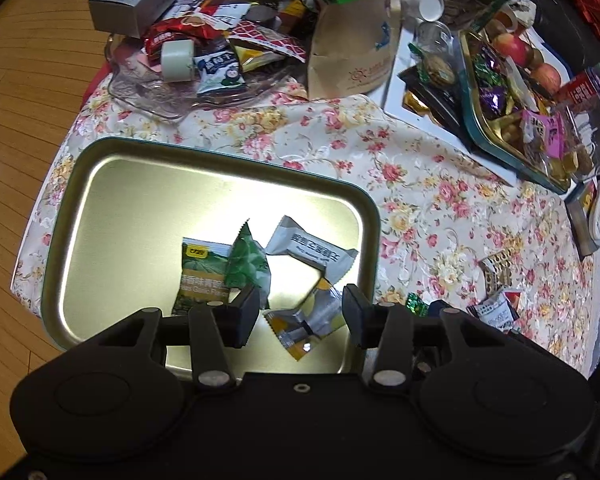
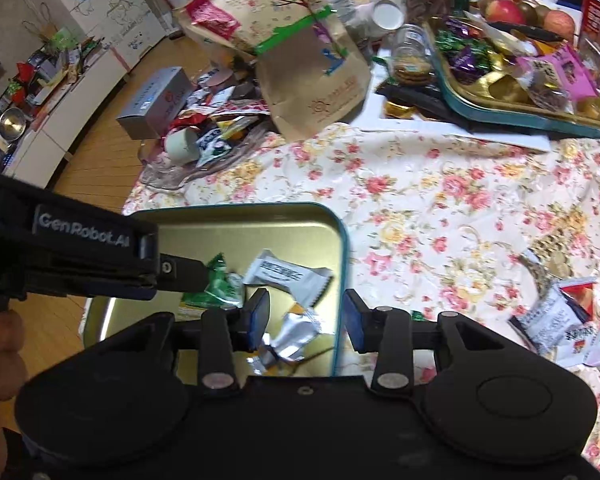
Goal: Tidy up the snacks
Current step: 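Open the left tool to drop the green packet while the right tool drops the white bar, then move both tools back to the loose snacks beside the tray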
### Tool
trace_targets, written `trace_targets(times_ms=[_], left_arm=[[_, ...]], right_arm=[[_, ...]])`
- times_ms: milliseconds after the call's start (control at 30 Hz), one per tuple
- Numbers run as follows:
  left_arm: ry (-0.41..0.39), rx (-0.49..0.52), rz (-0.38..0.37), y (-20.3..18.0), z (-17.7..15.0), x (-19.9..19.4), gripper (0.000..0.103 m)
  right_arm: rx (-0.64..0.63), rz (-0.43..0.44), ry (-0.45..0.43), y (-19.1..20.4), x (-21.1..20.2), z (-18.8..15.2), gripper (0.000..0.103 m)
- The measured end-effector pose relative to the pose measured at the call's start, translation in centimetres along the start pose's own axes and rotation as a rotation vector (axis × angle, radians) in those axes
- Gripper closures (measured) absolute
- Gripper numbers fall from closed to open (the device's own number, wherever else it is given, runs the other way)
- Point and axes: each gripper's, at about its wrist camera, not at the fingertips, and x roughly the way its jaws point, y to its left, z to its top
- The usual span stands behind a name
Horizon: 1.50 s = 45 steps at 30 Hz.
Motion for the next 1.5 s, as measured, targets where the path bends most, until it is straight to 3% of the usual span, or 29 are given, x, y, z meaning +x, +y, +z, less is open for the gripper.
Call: trace_targets(times_ms=[800,1500], left_arm=[[0.067,0.189,-0.018,-9.1,-1.9,2.0,0.052],[0.140,0.288,0.006,-16.3,-3.2,5.8,0.052]], right_arm=[[0.190,-0.118,-0.024,-10.3,-3.9,-1.1,0.060],[0.487,-0.196,-0.047,-21.5,-7.8,-2.9,0.060]])
